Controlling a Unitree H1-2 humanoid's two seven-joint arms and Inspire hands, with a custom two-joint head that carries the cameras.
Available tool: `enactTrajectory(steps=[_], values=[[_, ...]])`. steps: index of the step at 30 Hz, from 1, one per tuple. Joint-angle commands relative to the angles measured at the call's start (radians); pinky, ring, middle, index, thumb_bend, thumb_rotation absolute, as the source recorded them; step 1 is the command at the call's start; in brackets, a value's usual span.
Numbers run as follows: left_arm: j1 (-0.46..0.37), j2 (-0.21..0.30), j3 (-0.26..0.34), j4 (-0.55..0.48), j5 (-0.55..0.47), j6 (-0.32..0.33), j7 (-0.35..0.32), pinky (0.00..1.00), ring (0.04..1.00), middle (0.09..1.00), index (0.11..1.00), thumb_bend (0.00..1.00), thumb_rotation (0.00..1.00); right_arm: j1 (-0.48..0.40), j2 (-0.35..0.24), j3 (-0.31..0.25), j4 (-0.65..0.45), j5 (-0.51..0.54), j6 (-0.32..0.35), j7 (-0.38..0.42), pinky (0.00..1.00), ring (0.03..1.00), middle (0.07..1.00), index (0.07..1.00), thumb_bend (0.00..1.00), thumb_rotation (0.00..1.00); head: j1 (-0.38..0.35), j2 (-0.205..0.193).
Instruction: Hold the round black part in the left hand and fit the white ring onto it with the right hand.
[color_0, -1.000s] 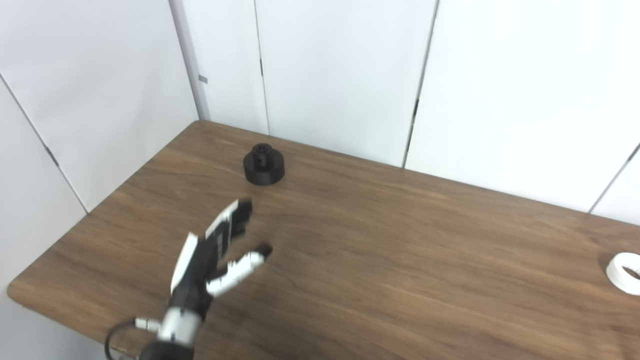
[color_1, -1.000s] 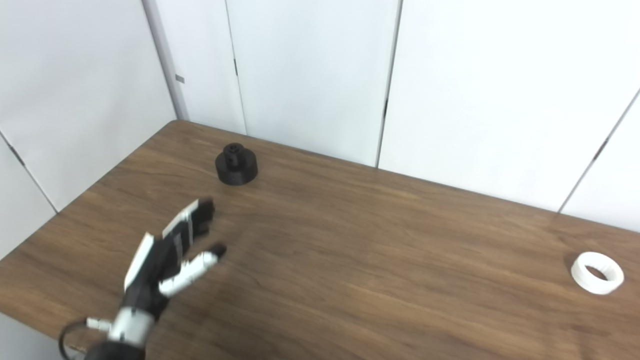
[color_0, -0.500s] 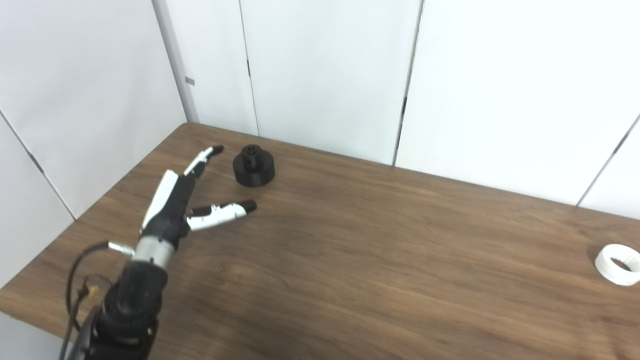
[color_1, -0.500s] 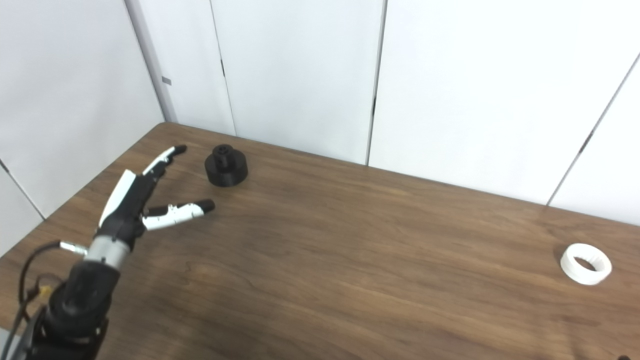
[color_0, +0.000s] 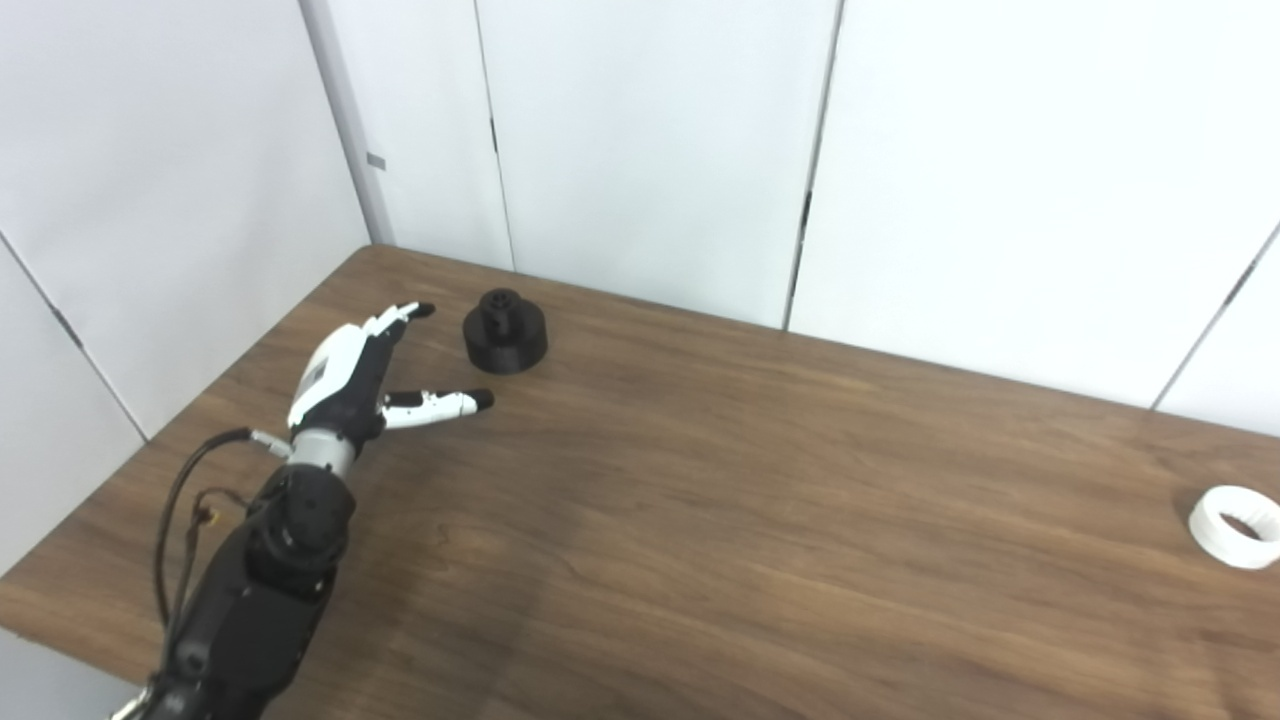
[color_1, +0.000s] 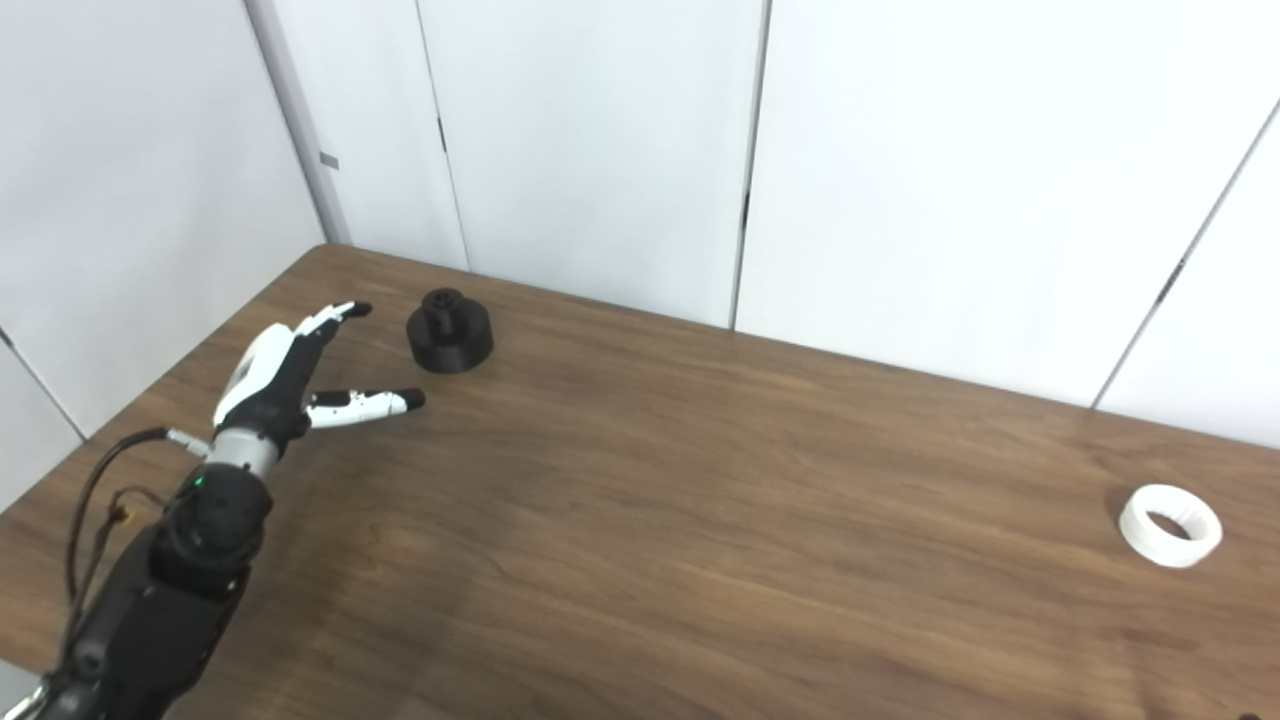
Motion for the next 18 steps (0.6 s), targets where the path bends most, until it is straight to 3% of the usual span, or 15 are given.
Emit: enactTrajectory(steps=[1, 12, 18], values=[[-0.082, 0.044, -0.01, 0.039, 0.047, -0.035, 0.052, 1.0, 0.998, 0.964, 0.888, 1.0, 0.44, -0.001, -0.007, -0.005, -0.038, -0.001, -0.034, -0.003, 1.0, 1.0, 0.969, 0.945, 0.59, 1.0, 0.0, 0.001], [-0.208, 0.045, -0.06, 0.267, 0.077, -0.034, 0.112, 1.0, 0.988, 0.938, 0.86, 1.0, 0.47, 0.006, 0.0, -0.003, -0.049, -0.002, -0.033, -0.005, 1.0, 1.0, 0.961, 0.94, 0.59, 1.0, -0.012, 0.005], [-0.248, 0.064, -0.1, 0.312, 0.081, 0.011, 0.072, 1.0, 1.0, 0.952, 0.866, 1.0, 0.47, 0.011, 0.002, -0.001, -0.055, -0.028, -0.028, -0.013, 1.0, 1.0, 0.953, 0.938, 0.6, 1.0, -0.015, 0.006]])
